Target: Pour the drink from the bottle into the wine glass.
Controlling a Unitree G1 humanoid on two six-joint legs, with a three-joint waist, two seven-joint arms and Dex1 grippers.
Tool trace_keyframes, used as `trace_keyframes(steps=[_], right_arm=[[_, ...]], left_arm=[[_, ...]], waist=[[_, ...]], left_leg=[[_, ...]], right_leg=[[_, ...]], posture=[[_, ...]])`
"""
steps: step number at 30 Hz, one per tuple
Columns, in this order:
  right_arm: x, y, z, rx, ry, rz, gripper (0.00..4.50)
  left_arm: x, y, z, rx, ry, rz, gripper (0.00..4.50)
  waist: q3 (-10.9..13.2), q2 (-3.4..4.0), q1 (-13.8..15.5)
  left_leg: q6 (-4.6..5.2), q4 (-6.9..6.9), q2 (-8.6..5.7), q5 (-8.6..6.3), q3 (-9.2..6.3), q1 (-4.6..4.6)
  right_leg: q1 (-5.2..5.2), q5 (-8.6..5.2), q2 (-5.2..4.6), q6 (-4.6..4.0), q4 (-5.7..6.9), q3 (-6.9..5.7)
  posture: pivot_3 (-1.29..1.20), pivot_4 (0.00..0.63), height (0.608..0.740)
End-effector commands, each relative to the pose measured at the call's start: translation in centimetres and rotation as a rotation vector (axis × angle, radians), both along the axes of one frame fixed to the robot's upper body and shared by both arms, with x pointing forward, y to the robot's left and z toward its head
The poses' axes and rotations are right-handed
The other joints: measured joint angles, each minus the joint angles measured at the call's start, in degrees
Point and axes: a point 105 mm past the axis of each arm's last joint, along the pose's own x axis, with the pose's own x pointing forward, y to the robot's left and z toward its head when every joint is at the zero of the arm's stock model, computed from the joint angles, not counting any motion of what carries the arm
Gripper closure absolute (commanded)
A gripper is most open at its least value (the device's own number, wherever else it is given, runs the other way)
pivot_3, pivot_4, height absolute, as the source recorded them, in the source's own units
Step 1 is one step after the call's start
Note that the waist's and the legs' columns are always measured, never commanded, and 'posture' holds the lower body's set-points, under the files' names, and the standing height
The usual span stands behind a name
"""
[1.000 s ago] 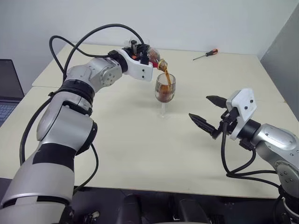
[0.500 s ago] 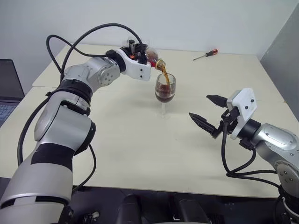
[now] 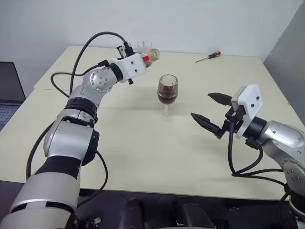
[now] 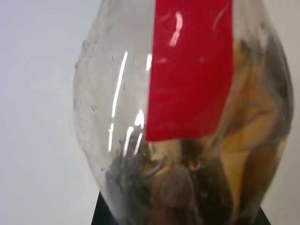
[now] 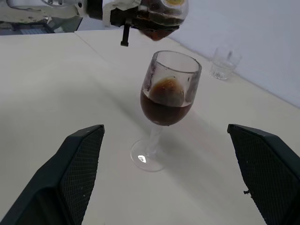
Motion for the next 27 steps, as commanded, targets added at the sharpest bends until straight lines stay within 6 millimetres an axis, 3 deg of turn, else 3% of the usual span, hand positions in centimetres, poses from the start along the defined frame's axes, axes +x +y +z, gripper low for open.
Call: trace_keyframes(steps=[1, 3, 8, 11, 22, 23, 27], right_arm=[[-0.6, 1.8, 2.6, 0.007, -0.075, 0.093, 0.00], [-0.5, 2.4, 3.3, 0.009, -0.071, 0.113, 0.00], [0.0, 2.9, 4.0, -0.002, -0.069, 0.123, 0.00], [-0.1, 3.9, 3.8, -0.025, -0.052, 0.157, 0.00], [0.1, 5.7, 3.1, -0.068, -0.028, 0.222, 0.00], [0.1, 5.7, 3.1, -0.069, -0.028, 0.224, 0.00], [0.1, 5.7, 3.1, -0.071, -0.027, 0.231, 0.00]], left_arm=[[0.0, 3.4, 0.6, -0.361, 0.065, 0.031, 3.73], [0.0, 5.1, -0.7, -0.503, 0.119, 0.070, 3.73], [-0.5, 7.3, -3.5, -0.692, 0.138, 0.137, 3.73], [-0.9, 8.2, -5.6, -0.748, 0.160, 0.185, 3.73], [-1.9, 10.2, -9.4, -0.879, 0.197, 0.310, 3.73], [-2.0, 10.4, -9.9, -0.894, 0.204, 0.325, 3.00], [-2.3, 10.4, -11.4, -0.902, 0.244, 0.348, 1.73]], waist=[[0.0, 0.01, -0.3], [0.0, 0.01, -0.4], [0.0, -0.01, 0.2], [0.0, -0.02, 0.5], [0.0, -0.04, 0.4], [0.0, -0.03, 0.4], [0.0, -0.04, 0.3]], left_leg=[[0.00, 0.00, 0.02, 0.00, 0.01, 0.04], [0.00, -0.01, 0.06, 0.00, -0.05, 0.06], [0.00, 0.01, 0.05, 0.00, -0.08, -0.01], [0.00, 0.03, 0.02, 0.00, -0.04, -0.04], [0.01, 0.01, 0.03, 0.00, -0.06, -0.05], [0.01, 0.01, 0.03, 0.00, -0.06, -0.05], [0.01, 0.00, 0.04, 0.00, -0.08, -0.04]], right_leg=[[0.00, 0.03, 0.03, -0.06, 0.02, 0.00], [0.01, 0.03, 0.07, -0.08, 0.06, 0.01], [0.02, 0.08, 0.01, -0.18, 0.03, -0.06], [0.02, 0.08, -0.09, -0.18, 0.02, -0.07], [0.02, 0.08, -0.05, -0.18, 0.00, -0.08], [0.02, 0.08, -0.05, -0.18, 0.00, -0.08], [0.02, 0.08, -0.04, -0.18, 0.02, -0.10]], posture=[[0.00, 0.150, 0.740], [0.00, 0.150, 0.740], [0.00, 0.150, 0.740], [0.00, 0.150, 0.740], [0.00, 0.150, 0.740], [0.00, 0.150, 0.740], [0.00, 0.150, 0.740]])
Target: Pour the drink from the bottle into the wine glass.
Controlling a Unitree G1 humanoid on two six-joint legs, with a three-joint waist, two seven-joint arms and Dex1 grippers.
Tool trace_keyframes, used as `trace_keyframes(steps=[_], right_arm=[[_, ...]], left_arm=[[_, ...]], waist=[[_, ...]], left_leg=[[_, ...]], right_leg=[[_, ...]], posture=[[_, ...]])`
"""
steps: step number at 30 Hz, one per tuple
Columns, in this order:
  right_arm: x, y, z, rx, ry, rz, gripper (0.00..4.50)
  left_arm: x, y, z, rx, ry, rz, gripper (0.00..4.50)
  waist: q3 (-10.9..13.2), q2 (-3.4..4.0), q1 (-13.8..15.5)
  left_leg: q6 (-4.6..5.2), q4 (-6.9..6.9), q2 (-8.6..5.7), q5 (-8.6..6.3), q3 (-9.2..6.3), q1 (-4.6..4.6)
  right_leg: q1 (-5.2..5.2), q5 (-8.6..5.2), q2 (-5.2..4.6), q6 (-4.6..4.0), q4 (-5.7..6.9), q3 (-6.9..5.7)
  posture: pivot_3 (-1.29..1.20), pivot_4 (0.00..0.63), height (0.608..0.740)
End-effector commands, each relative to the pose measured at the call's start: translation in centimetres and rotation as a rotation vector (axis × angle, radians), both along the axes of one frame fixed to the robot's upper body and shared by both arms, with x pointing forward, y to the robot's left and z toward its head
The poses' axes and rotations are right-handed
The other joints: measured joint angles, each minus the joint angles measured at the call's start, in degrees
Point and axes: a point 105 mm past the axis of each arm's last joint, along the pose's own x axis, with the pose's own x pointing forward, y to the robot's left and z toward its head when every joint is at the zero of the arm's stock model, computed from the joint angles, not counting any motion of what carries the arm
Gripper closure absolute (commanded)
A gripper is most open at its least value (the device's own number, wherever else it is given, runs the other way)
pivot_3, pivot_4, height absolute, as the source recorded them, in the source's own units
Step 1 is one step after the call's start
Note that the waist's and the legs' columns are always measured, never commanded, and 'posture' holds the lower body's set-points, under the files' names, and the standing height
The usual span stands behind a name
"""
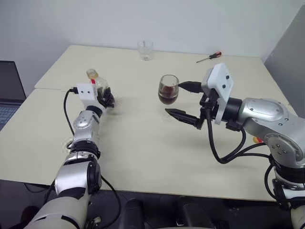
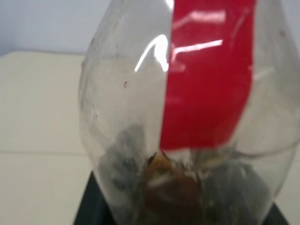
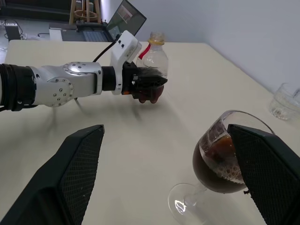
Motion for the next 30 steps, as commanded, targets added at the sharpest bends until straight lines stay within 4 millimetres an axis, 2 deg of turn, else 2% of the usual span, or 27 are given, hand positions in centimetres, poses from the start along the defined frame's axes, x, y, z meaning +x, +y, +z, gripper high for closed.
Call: trace_keyframes(steps=[1, 6, 13, 17, 21, 24, 30], right_arm=[[-0.4, 0.3, 1.2, 0.009, -0.061, 0.024, 0.00], [-0.3, 0.3, 1.3, 0.010, -0.065, 0.030, 0.00], [-0.2, 0.0, 1.3, 0.010, -0.065, 0.026, 0.00], [0.0, -0.5, 1.3, 0.006, -0.050, 0.021, 0.00], [0.2, -0.8, 1.2, -0.001, -0.043, 0.021, 0.00], [0.4, -1.0, 1.1, -0.008, -0.039, 0.023, 0.00], [0.8, -1.2, 0.9, -0.011, -0.041, 0.027, 0.00]], left_arm=[[-0.1, 0.3, 0.9, -0.009, -0.041, 0.017, 1.44], [-0.5, 0.7, 0.1, -0.006, -0.025, 0.035, 0.04], [-0.9, 1.1, 0.4, 0.021, -0.026, 0.029, 0.04], [-1.2, -0.1, 0.8, 0.058, 0.005, -0.112, 0.04], [-1.8, -0.4, 1.8, 0.082, 0.011, -0.198, 0.04], [-2.7, -0.1, 2.5, 0.112, 0.024, -0.257, 0.04], [-3.5, 2.0, 4.5, 0.171, 0.017, -0.214, 0.04]], waist=[[0.0, 0.00, 0.0], [0.0, 0.01, -0.1], [0.0, 0.01, -0.1], [0.0, 0.01, -0.2], [0.0, 0.01, -0.2], [0.0, 0.01, -0.2], [0.0, 0.01, -0.1]], left_leg=[[0.00, 0.00, 0.00, 0.00, 0.00, 0.00], [0.00, -0.01, 0.00, 0.00, 0.01, 0.01], [0.00, -0.02, 0.01, 0.00, 0.01, 0.02], [0.00, -0.04, 0.01, 0.00, 0.01, 0.02], [0.00, -0.04, 0.02, 0.00, 0.02, 0.02], [0.00, -0.04, 0.03, 0.00, 0.02, 0.03], [0.00, -0.05, 0.03, 0.00, 0.02, 0.03]], right_leg=[[0.00, 0.00, 0.00, 0.00, 0.00, 0.00], [0.00, 0.00, 0.01, 0.00, 0.00, 0.02], [0.01, -0.03, 0.01, 0.05, -0.01, 0.01], [0.00, -0.03, 0.02, 0.04, -0.01, 0.01], [0.00, -0.03, 0.02, 0.04, -0.01, 0.01], [0.00, -0.03, 0.03, 0.05, -0.01, 0.04], [0.00, -0.06, 0.01, 0.10, -0.03, 0.02]], posture=[[0.00, 0.150, 0.740], [0.00, 0.150, 0.740], [0.00, 0.150, 0.740], [0.00, 0.150, 0.740], [0.00, 0.150, 0.740], [0.00, 0.150, 0.740], [0.00, 0.150, 0.740]])
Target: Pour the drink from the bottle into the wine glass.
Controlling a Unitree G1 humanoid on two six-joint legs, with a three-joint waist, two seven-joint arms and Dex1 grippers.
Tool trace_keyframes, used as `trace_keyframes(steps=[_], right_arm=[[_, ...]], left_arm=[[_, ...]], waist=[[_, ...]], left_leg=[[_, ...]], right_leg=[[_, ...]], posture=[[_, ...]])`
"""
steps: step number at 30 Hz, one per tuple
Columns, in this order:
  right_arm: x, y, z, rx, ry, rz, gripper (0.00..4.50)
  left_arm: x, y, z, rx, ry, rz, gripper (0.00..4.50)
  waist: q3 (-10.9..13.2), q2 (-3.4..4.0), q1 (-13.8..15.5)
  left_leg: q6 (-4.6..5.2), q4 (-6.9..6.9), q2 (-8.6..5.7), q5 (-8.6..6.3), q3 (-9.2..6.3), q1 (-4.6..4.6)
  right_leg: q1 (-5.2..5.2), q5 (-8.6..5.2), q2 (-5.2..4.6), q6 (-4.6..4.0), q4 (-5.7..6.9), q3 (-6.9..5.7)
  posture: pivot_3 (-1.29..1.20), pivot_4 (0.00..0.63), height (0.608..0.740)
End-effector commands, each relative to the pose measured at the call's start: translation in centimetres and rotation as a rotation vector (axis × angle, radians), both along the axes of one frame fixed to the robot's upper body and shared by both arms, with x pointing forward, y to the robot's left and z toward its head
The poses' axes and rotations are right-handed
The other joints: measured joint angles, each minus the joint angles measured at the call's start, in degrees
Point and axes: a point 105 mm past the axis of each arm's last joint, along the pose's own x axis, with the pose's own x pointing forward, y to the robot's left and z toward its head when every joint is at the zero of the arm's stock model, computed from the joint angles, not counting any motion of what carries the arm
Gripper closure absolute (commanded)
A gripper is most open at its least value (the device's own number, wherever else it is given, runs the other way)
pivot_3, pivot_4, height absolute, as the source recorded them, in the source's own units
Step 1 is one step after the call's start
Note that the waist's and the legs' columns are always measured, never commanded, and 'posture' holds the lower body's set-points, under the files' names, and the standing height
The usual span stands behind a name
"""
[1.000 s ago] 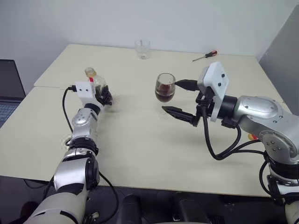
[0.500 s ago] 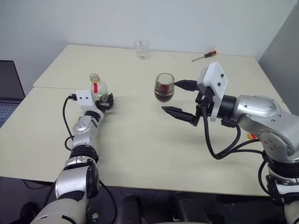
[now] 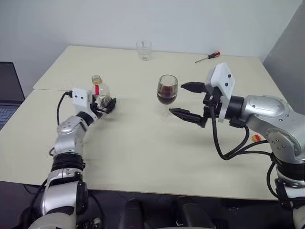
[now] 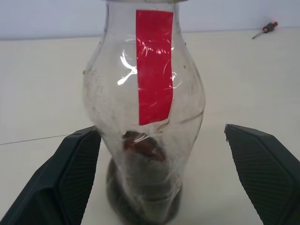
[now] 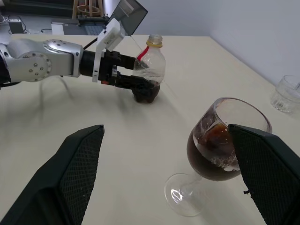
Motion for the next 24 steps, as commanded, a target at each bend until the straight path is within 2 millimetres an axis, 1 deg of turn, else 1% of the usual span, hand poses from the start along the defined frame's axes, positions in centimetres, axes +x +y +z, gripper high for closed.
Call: trace_keyframes(steps=[1, 4, 7, 10, 14, 15, 17, 18, 20, 21, 24], right_arm=[[0.0, -0.3, 1.1, 0.006, -0.059, 0.000, 0.00], [0.3, -0.7, 1.0, 0.001, -0.064, -0.009, 0.00], [0.4, -0.9, 0.9, -0.002, -0.066, -0.014, 0.00], [0.7, -1.4, 0.7, -0.026, -0.062, -0.027, 0.00], [0.9, -2.1, 0.9, -0.036, -0.060, -0.031, 0.00], [1.1, -2.8, 1.2, -0.033, -0.060, -0.043, 0.00], [1.5, -4.3, 1.8, -0.009, -0.043, -0.060, 0.00], [1.5, -4.7, 1.9, -0.003, -0.038, -0.062, 0.00], [2.0, -6.5, 1.6, -0.002, -0.009, -0.073, 0.00], [2.2, -7.4, 1.8, 0.012, 0.008, -0.068, 0.00], [2.6, -8.8, 2.4, 0.032, 0.019, -0.060, 0.00]], left_arm=[[-0.6, 0.8, 2.6, 0.036, -0.060, 0.001, 0.04], [-1.1, 1.5, 4.2, 0.068, -0.076, -0.011, 0.04], [-1.5, 1.6, 5.7, 0.111, -0.092, -0.039, 0.04], [-2.3, 0.7, 8.3, 0.218, -0.120, -0.136, 0.04], [-3.2, -0.2, 9.8, 0.245, -0.132, -0.208, 0.04], [-4.3, -1.2, 10.3, 0.229, -0.108, -0.307, 0.04], [-7.0, -3.2, 10.6, 0.261, -0.049, -0.508, 0.04], [-7.7, -3.8, 10.5, 0.269, -0.028, -0.554, 0.04], [-8.7, -3.9, 12.2, 0.244, -0.037, -0.592, 0.04], [-9.3, -4.1, 12.9, 0.248, -0.039, -0.628, 0.04], [-10.4, -4.8, 13.8, 0.227, -0.037, -0.696, 0.04]], waist=[[0.0, 0.00, 0.0], [0.0, 0.00, 0.0], [0.0, 0.00, 0.0], [0.0, -0.01, 0.0], [0.0, 0.00, 0.0], [0.0, 0.00, 0.0], [0.0, -0.01, -0.1], [0.1, 0.00, -0.1], [0.1, 0.01, -0.1], [0.1, 0.01, -0.1], [0.1, 0.05, -0.1]], left_leg=[[0.00, 0.00, -0.01, 0.00, 0.01, 0.00], [0.00, 0.00, 0.00, 0.00, 0.02, 0.00], [0.00, -0.02, 0.01, 0.00, 0.01, 0.00], [0.00, -0.03, 0.02, 0.00, 0.01, -0.01], [0.00, -0.04, 0.00, -0.01, 0.03, -0.01], [0.00, -0.04, 0.00, -0.01, 0.04, -0.01], [0.00, -0.05, 0.01, -0.01, 0.06, -0.03], [0.00, -0.06, 0.02, -0.01, 0.07, -0.04], [-0.01, -0.08, 0.01, -0.01, 0.09, -0.03], [0.00, -0.08, 0.01, -0.01, 0.07, -0.03], [0.01, -0.08, 0.01, -0.02, 0.06, 0.03]], right_leg=[[0.00, 0.00, -0.01, 0.00, -0.01, 0.00], [0.00, 0.00, -0.02, 0.00, -0.02, 0.01], [-0.02, -0.01, -0.01, 0.01, -0.01, -0.01], [-0.03, -0.07, 0.00, 0.11, -0.02, 0.00], [-0.02, -0.08, -0.03, 0.11, -0.03, 0.00], [-0.02, -0.09, -0.04, 0.12, -0.03, 0.02], [-0.05, -0.10, -0.03, 0.12, -0.06, 0.03], [-0.05, -0.09, -0.03, 0.12, -0.11, 0.04], [-0.07, -0.11, -0.06, 0.09, -0.11, 0.08], [-0.07, -0.12, -0.05, 0.09, -0.11, 0.04], [-0.05, -0.16, -0.01, 0.06, -0.10, 0.05]], posture=[[0.00, 0.150, 0.740], [0.00, 0.150, 0.740], [0.00, 0.150, 0.740], [0.00, 0.150, 0.740], [0.00, 0.150, 0.740], [0.00, 0.150, 0.740], [0.00, 0.150, 0.740], [0.00, 0.150, 0.740], [0.00, 0.150, 0.740], [0.00, 0.150, 0.740], [0.00, 0.150, 0.740]])
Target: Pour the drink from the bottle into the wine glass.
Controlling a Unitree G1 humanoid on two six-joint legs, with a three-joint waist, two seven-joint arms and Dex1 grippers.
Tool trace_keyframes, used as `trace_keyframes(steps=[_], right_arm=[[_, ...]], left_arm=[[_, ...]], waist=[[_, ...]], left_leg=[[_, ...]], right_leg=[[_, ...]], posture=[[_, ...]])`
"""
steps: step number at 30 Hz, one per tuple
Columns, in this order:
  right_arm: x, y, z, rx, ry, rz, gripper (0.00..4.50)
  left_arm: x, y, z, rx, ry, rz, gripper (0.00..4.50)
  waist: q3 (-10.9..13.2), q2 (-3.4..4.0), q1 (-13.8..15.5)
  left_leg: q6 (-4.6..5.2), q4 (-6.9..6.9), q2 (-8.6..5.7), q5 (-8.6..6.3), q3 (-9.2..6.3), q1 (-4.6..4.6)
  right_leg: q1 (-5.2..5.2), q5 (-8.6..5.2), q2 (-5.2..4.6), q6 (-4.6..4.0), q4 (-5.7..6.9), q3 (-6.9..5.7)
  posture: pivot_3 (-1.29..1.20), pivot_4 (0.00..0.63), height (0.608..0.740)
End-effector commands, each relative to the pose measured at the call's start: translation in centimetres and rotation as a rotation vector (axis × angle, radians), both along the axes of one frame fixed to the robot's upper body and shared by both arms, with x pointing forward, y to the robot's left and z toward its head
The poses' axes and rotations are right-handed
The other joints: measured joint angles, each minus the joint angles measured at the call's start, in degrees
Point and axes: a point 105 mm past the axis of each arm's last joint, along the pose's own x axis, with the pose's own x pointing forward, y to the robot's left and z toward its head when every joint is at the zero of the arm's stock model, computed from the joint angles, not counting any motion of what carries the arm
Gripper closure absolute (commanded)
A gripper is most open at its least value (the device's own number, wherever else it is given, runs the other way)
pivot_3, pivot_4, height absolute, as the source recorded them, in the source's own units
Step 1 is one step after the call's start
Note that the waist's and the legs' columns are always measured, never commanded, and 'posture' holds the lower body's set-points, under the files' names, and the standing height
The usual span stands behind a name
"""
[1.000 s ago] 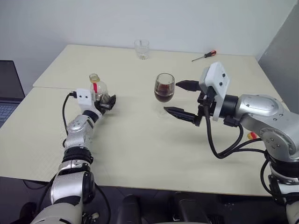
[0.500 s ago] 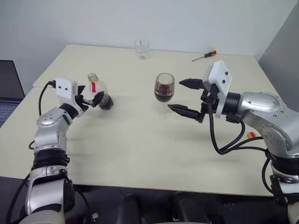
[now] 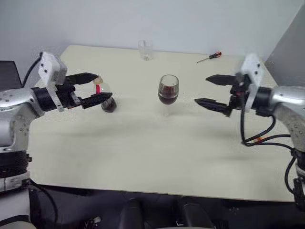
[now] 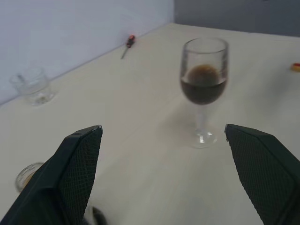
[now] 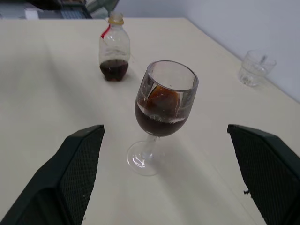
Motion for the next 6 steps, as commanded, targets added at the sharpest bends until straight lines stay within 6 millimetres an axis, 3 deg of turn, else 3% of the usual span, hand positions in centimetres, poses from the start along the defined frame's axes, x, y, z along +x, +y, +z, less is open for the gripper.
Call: trace_keyframes(steps=[1, 6], right_arm=[[-0.20, -1.56, 1.78, 0.018, -0.047, 0.029, 0.00], [-0.14, -2.32, 2.09, -0.002, -0.033, 0.062, 0.00]], left_arm=[[-1.54, -1.01, 2.34, -0.024, -0.040, -0.086, 0.04], [-1.37, -0.44, 1.49, 0.040, -0.005, -0.066, 0.04]], waist=[[0.0, 0.05, 0.0], [0.1, 0.11, -0.1]], left_leg=[[0.00, 0.00, 0.00, 0.00, 0.01, 0.01], [0.01, -0.02, 0.02, 0.00, 0.02, 0.01]], right_leg=[[0.00, -0.01, 0.00, 0.00, 0.00, 0.01], [-0.04, -0.03, 0.04, -0.02, 0.00, 0.05]], posture=[[0.00, 0.150, 0.740], [0.00, 0.150, 0.740]])
